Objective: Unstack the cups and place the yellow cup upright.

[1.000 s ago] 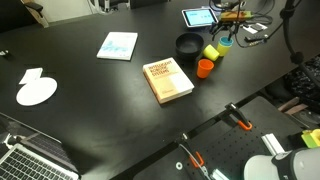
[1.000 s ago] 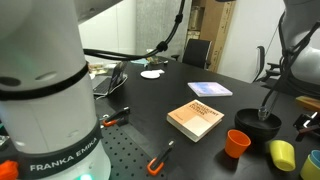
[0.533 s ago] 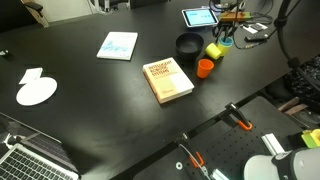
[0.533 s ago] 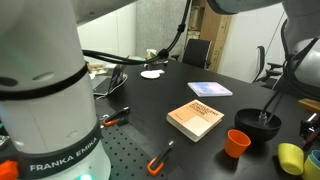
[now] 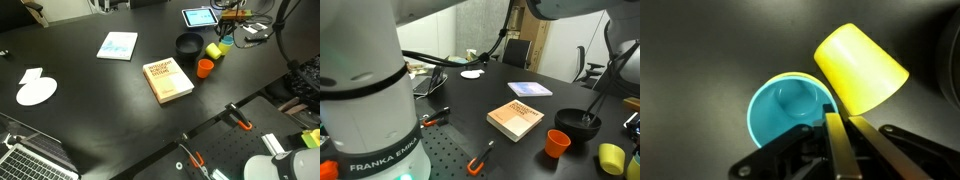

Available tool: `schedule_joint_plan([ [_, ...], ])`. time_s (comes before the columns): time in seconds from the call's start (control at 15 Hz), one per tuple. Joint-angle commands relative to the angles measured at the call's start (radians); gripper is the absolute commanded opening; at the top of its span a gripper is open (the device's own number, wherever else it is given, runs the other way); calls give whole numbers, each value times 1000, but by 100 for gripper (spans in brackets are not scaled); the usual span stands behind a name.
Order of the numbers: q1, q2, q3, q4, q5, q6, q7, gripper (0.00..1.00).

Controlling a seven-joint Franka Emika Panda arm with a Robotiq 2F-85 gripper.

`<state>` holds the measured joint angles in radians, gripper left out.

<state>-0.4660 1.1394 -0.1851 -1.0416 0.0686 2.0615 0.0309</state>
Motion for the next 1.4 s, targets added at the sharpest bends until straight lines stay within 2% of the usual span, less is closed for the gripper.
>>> schedule_joint_plan([
  [0.0,-10,10,9,44,9,-28,-9,6],
  [0.6,-7,-86,30,-7,11,-30,-36,6],
  [1.07,13,-3,13,25,-24,-46,-28,5],
  [1.33,5,-6,21,23,-13,-39,-36,5],
])
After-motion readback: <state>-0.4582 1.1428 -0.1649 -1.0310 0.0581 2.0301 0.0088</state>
